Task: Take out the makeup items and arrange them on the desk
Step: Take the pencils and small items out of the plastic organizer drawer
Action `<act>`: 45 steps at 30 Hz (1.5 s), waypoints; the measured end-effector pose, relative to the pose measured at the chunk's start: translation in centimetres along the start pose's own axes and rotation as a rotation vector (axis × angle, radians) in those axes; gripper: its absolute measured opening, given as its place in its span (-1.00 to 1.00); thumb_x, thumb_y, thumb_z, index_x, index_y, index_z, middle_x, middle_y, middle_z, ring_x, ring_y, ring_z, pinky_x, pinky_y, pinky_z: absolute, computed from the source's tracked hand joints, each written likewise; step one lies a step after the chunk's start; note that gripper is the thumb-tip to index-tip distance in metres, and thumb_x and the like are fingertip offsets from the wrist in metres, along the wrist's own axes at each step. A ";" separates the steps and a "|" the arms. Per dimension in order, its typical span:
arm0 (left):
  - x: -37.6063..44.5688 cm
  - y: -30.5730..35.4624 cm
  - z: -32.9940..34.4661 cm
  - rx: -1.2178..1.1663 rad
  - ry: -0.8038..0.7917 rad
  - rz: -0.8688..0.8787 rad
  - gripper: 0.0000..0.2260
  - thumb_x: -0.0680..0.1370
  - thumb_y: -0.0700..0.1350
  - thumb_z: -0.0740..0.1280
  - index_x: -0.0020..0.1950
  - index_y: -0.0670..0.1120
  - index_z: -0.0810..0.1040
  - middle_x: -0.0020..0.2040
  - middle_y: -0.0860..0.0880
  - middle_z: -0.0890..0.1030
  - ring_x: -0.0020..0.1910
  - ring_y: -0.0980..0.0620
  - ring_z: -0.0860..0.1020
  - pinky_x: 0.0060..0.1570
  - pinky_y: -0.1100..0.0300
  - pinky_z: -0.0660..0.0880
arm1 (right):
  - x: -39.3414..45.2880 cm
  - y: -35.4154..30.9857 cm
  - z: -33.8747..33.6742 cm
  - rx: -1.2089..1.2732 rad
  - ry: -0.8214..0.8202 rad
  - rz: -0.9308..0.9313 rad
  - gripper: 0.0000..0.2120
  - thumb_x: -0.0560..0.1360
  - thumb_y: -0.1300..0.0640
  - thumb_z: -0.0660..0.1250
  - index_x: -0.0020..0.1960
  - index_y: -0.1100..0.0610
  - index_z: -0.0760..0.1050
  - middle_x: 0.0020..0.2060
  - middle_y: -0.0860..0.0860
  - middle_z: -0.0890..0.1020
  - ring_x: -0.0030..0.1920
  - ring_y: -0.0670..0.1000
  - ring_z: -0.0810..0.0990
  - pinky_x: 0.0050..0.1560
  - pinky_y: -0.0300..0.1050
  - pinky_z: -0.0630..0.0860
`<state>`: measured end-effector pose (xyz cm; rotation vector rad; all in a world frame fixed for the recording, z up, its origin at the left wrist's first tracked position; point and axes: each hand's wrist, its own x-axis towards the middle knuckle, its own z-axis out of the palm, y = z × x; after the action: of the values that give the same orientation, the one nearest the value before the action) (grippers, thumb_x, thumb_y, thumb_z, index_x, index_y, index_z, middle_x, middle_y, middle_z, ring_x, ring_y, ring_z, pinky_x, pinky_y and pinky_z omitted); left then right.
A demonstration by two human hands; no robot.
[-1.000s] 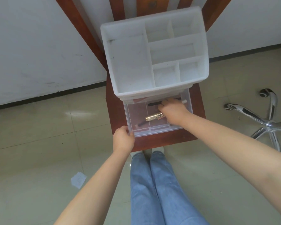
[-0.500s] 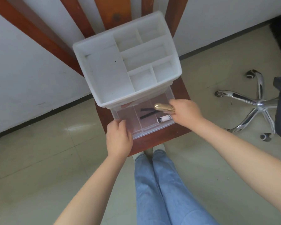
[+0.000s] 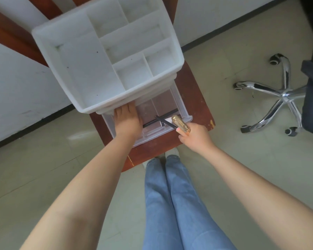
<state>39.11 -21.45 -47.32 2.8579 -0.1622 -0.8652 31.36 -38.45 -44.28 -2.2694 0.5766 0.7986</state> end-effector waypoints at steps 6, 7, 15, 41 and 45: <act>-1.7 2.1 0.5 -0.110 -0.153 0.294 -0.53 0.57 -0.07 0.22 0.45 -0.09 0.21 0.37 -0.14 0.34 0.36 -0.14 0.26 0.25 0.02 0.31 | -0.4 0.1 -0.2 0.094 -0.013 0.020 -0.83 0.46 0.22 0.28 -0.30 0.11 0.40 -0.29 0.04 0.46 -0.22 0.05 0.41 -0.33 -0.17 0.13; -1.5 2.3 0.4 -0.103 -0.179 0.296 -0.49 0.55 -0.03 0.25 0.46 -0.08 0.19 0.37 -0.13 0.34 0.37 -0.13 0.24 0.27 0.03 0.29 | -0.4 0.3 -0.3 0.111 -0.015 0.038 -0.75 0.44 0.24 0.29 -0.36 0.06 0.32 -0.33 0.03 0.45 -0.23 0.06 0.40 -0.34 -0.16 0.14; 1.2 4.6 -0.1 0.072 -0.173 0.371 -0.51 0.47 0.02 0.35 0.32 -0.13 0.33 0.30 -0.12 0.37 0.32 -0.12 0.28 0.27 0.05 0.27 | -0.2 1.1 -1.2 0.277 -0.042 0.174 -0.80 0.38 0.32 0.33 0.00 0.32 0.52 -0.01 0.27 0.63 0.05 0.24 0.58 0.07 0.02 0.50; 1.9 2.4 0.2 0.054 0.000 -0.003 -0.75 0.57 -0.16 0.21 0.21 -0.24 0.41 0.24 -0.25 0.41 0.24 -0.24 0.35 0.24 -0.02 0.24 | 0.1 0.1 -1.3 0.155 -0.068 0.033 -0.91 0.41 0.27 0.30 -0.08 0.18 0.48 -0.31 0.00 0.45 -0.19 0.04 0.42 -0.34 -0.27 0.29; 2.0 5.6 -1.0 0.100 -0.105 0.238 -0.78 0.55 -0.22 0.22 0.20 -0.17 0.44 0.49 -0.11 0.14 0.46 -0.11 0.12 0.34 -0.08 0.20 | 0.2 0.4 -1.6 0.157 -0.084 0.059 -0.75 0.40 0.28 0.31 -0.33 0.03 0.33 -0.41 -0.08 0.39 -0.22 0.04 0.39 -0.36 -0.36 0.24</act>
<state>41.04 -27.10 -46.62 2.8054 -0.5603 -0.9809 31.86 -39.92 -43.61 -2.0743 0.6473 0.8426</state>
